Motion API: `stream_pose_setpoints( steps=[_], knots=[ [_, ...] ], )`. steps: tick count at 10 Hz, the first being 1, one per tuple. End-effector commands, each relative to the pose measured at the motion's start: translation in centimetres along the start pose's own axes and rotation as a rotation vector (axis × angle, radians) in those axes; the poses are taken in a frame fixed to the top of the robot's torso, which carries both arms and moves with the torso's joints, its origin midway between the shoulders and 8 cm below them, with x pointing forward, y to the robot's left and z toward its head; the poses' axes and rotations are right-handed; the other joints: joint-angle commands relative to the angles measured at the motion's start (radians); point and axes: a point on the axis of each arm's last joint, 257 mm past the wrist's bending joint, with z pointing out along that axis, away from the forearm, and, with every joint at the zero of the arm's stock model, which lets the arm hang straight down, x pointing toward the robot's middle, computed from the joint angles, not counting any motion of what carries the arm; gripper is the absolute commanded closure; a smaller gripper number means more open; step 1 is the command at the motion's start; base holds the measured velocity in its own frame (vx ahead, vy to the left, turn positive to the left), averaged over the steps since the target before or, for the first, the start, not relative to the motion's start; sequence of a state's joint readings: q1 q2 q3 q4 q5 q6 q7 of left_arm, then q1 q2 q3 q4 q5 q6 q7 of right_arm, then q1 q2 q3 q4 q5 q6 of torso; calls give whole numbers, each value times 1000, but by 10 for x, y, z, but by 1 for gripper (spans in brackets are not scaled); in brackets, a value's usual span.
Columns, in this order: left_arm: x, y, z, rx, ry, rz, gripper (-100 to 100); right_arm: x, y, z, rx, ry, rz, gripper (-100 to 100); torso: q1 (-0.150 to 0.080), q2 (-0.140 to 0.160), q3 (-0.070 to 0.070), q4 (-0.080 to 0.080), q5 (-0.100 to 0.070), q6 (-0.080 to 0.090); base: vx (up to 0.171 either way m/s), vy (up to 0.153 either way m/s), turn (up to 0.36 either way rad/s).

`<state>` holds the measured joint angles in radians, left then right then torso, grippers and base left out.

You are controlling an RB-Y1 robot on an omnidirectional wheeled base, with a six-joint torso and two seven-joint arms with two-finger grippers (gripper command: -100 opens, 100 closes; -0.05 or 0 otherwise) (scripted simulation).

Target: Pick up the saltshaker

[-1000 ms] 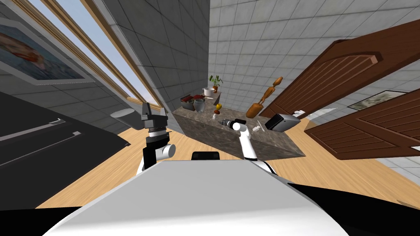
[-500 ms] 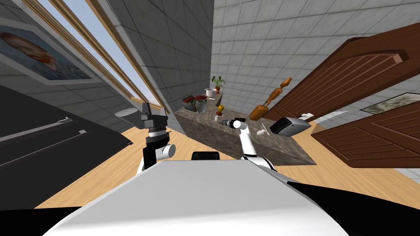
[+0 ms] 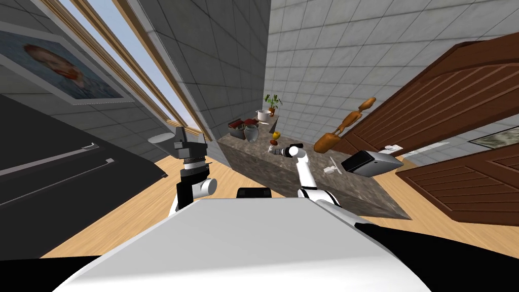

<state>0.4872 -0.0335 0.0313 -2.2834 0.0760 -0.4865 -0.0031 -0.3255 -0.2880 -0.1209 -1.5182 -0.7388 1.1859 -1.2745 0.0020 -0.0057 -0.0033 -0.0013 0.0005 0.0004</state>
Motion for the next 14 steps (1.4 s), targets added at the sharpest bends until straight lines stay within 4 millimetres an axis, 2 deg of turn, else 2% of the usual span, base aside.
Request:
stream_pose_setpoints(
  steps=[1, 5, 6, 7, 8, 9, 10, 11, 12, 13, 14],
  knots=[
    [0, 0, 0, 0, 0, 0, 0, -3, 2, -1, 7, -36, 28, -100, 0, 0, 0, 0, 0, 0, 97, 18, 65],
    [0, 0, 0, 0, 0, 0, 0, -5, 6, -3, 9, -66, 51, -100, -1, -1, 0, 0, 0, 0, 69, 14, 38],
    [0, 0, 0, 0, 0, 0, 0, -5, 6, -3, 10, -69, 53, 0, -1, 4, 2, 1, 0, 0, 0, 0, 0],
    [0, 0, 0, 0, 0, 0, 0, -12, 25, -7, -2, -64, 66, -100, -1, 5, 3, 1, 0, 0, 4, 51, 169],
    [0, 0, 0, 0, 0, 0, 0, -14, 29, -9, -5, -63, 70, -100, 1, 6, 3, 1, 0, 0, 14, 77, 101],
    [0, 0, 0, 0, 0, 0, 0, -19, 44, -12, -15, -58, 80, -100, 3, 5, 3, 1, 1, 0, 31, 87, 89],
    [0, 0, 0, 0, 0, 0, 0, -19, 44, -12, -15, -58, 80, -100, 4, 5, 3, 1, 1, 0, 20, 60, 39],
    [0, 0, 0, 0, 0, 0, 0, -23, 53, -15, -21, -55, 87, -100, 3, 5, 3, 1, 1, 0, 9, 51, 76],
    [0, 0, 0, 0, 0, 0, 0, -21, 48, -13, -17, -58, 85, -100, 2, 5, 3, 1, 0, 0, 5, 23, 15],
    [0, 0, 0, 0, 0, 0, 0, -21, 50, -13, -18, -56, 84, 100, 1, 6, 3, 1, 0, 0, 2, 3, -11],
    [0, 0, 0, 0, 0, 0, 0, -20, 50, -14, -20, -56, 84, 100, 0, 6, 4, 1, 0, 0, 0, 0, 0]
  ],
)
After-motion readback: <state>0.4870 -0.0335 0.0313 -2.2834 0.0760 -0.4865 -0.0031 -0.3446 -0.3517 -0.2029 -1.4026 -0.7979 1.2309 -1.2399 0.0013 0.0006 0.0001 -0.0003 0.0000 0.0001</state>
